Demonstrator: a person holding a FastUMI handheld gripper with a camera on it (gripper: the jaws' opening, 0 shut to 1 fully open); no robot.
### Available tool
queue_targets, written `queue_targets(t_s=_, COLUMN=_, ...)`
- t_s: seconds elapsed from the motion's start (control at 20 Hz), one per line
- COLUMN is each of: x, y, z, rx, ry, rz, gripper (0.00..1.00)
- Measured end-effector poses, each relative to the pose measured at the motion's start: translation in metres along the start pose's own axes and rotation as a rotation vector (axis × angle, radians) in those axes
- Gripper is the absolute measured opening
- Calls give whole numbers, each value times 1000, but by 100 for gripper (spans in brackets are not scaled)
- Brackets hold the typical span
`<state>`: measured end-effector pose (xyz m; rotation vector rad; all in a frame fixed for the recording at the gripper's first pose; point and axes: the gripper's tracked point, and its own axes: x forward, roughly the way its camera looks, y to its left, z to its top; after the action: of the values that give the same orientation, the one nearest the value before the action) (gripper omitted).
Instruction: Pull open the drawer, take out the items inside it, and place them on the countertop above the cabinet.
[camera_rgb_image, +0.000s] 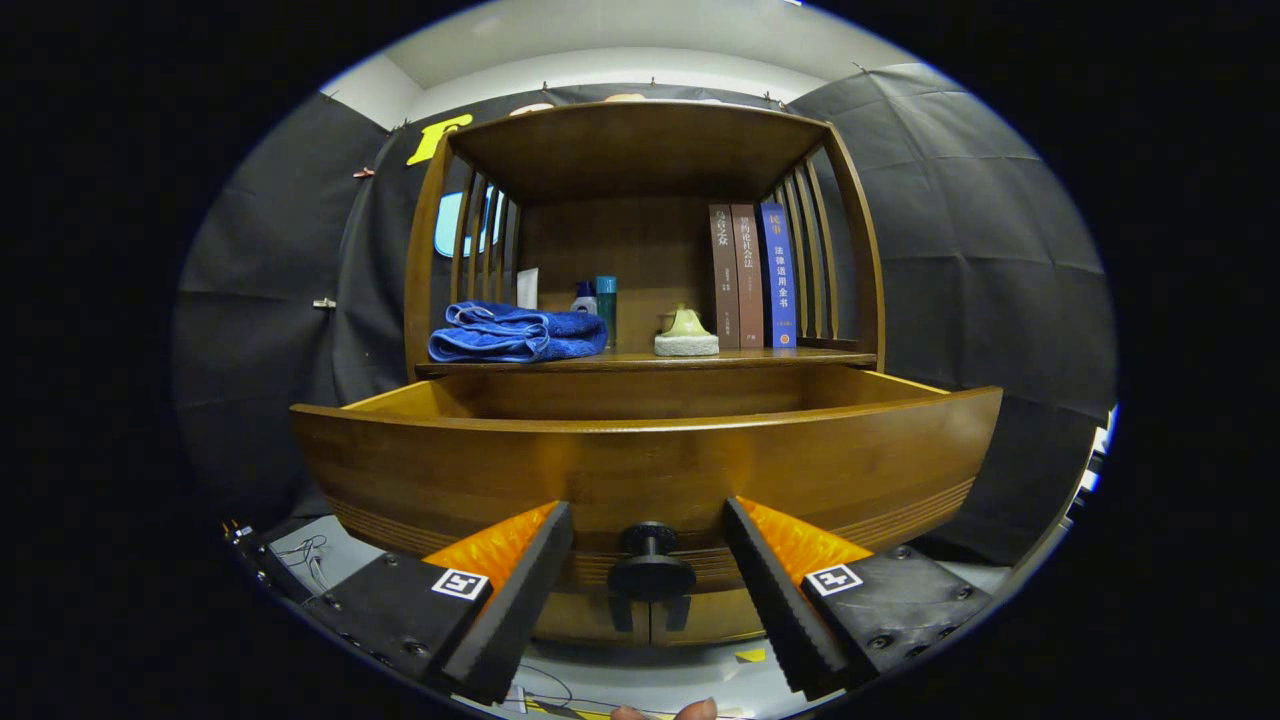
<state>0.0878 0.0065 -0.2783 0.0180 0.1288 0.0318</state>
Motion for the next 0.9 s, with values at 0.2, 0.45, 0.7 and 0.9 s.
queue_targets(t_s=0.2, x=19, y=0, z=8, rx=-10, ry=-8, rz=4, gripper=100)
queue_targets(t_s=0.45, x=46, y=-1, z=11, rx=-31, ry=-7, rz=6, gripper=100)
queue_targets(t_s=0.7, x=74, y=-1, z=12, rx=-37, ry=9, rz=3, gripper=100)
queue_targets(t_s=0.9, x=102, y=0, z=14, rx=-44, ry=25, rz=2, gripper=100)
